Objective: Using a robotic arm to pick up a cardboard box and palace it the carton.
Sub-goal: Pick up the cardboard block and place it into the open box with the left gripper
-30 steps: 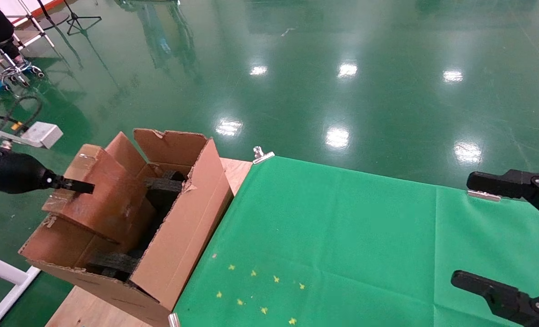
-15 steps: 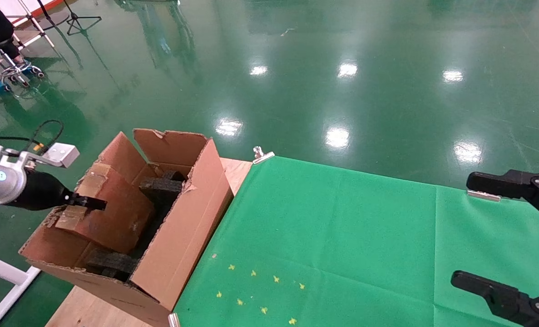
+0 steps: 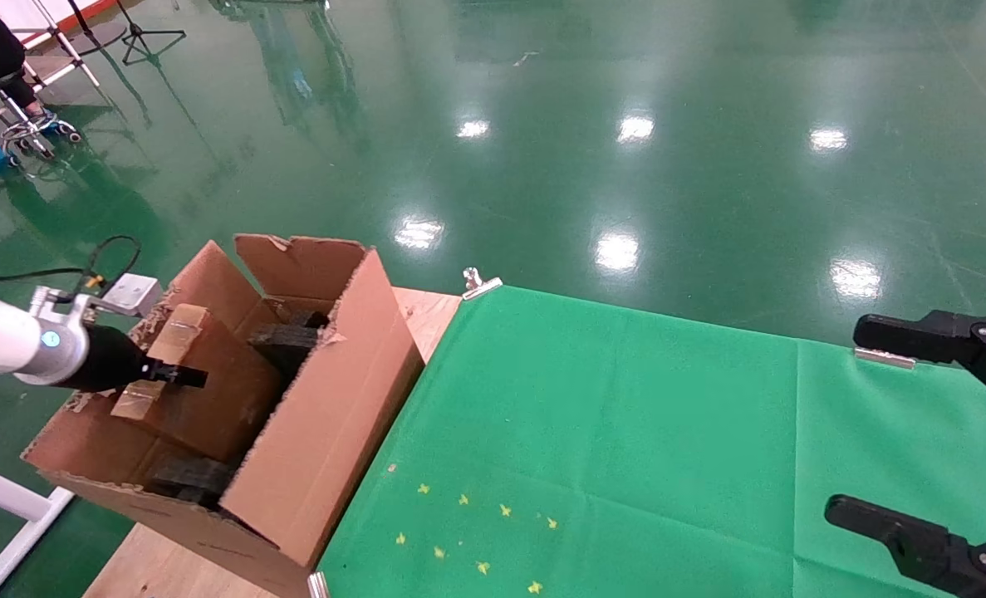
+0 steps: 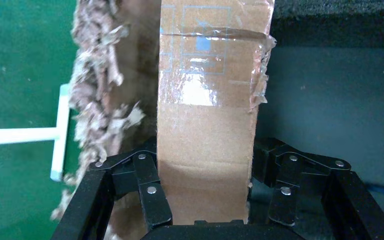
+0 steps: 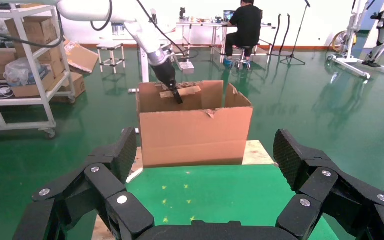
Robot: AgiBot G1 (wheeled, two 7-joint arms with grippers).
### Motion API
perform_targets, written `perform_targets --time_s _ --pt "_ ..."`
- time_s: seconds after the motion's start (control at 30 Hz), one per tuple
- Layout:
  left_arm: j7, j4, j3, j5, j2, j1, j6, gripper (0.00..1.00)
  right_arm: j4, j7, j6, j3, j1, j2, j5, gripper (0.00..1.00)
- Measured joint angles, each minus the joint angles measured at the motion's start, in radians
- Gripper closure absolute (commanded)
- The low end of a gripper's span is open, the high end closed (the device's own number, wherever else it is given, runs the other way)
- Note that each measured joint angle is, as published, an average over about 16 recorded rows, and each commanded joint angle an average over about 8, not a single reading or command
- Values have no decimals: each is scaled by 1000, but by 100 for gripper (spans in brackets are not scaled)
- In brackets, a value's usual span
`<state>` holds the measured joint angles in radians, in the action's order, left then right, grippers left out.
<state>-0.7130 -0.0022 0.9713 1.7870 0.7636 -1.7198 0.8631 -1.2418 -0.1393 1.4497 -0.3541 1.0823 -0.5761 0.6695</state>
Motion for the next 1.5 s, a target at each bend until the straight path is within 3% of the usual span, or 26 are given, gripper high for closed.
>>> perform_targets --time_s 0.9,1.0,1.17,1.27,1.5 --pt "-62 24 -17 -25 90 150 -135 100 0 0 0 0 0 0 0 0" --pt "-81 28 -17 -25 97 159 -147 89 0 0 0 0 0 0 0 0" --pt "-110 34 -17 -25 107 169 -161 30 0 0 0 0 0 0 0 0" --pt "-122 37 -17 -25 111 171 -164 3 0 0 0 0 0 0 0 0" --pt "-134 40 -17 -25 113 171 -167 0 0 0 0 0 0 0 0 0"
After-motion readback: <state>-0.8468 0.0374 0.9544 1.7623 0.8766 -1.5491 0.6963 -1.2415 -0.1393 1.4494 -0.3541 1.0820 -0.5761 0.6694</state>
